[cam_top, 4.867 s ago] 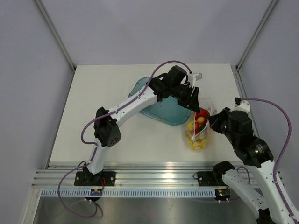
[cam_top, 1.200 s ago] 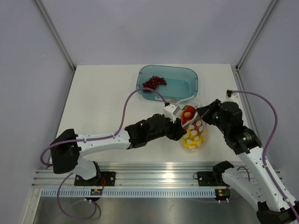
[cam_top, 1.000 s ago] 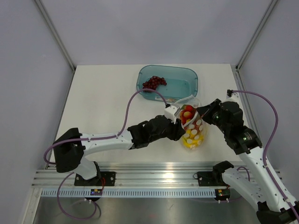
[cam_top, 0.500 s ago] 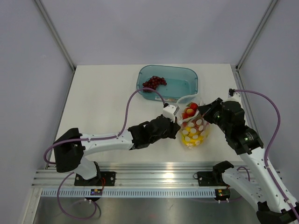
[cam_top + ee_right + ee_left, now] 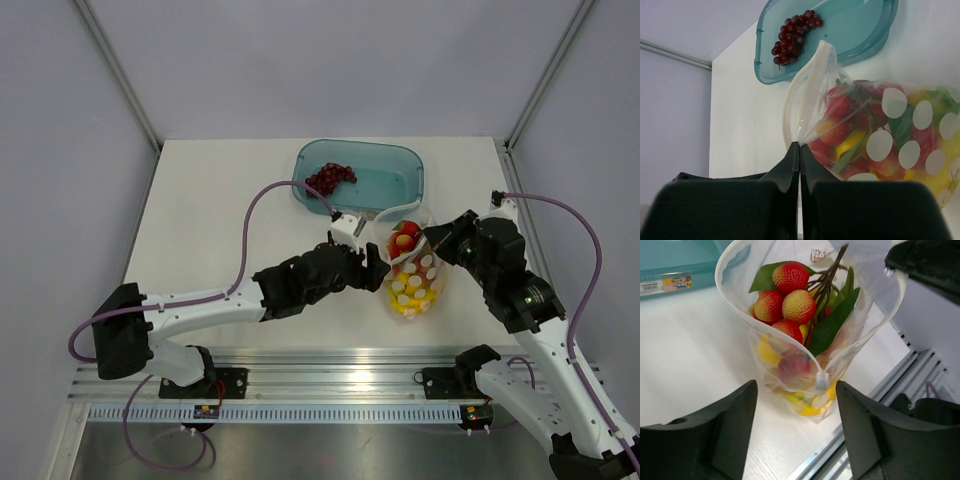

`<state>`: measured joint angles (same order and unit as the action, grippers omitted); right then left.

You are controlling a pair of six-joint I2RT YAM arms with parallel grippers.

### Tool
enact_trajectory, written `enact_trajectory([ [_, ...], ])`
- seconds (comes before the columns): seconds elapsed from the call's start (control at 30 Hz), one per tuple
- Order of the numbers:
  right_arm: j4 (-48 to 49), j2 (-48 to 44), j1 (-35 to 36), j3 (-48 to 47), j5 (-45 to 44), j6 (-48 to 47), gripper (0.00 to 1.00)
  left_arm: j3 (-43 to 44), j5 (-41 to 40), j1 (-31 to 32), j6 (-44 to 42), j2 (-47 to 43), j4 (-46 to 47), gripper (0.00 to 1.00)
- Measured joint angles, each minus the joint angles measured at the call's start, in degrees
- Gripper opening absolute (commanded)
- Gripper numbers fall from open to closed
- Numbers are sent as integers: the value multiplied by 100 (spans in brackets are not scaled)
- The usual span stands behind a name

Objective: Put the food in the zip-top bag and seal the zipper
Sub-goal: Zip the zipper food storage bag at the center of the board.

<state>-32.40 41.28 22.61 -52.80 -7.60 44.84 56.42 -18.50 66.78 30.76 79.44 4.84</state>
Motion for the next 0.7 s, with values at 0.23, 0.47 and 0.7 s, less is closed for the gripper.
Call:
enact_trajectory([
  [0.23,68,68,0,2,-28,20,0,-511,116,0,245,-42,184,75],
  [0.47,507,227,0,293,-63,361,0,-761,232,0,387,-42,562,76],
  [0.7,1021,745,0,422,-46,721,0,-815,240,0,422,33,774,76],
])
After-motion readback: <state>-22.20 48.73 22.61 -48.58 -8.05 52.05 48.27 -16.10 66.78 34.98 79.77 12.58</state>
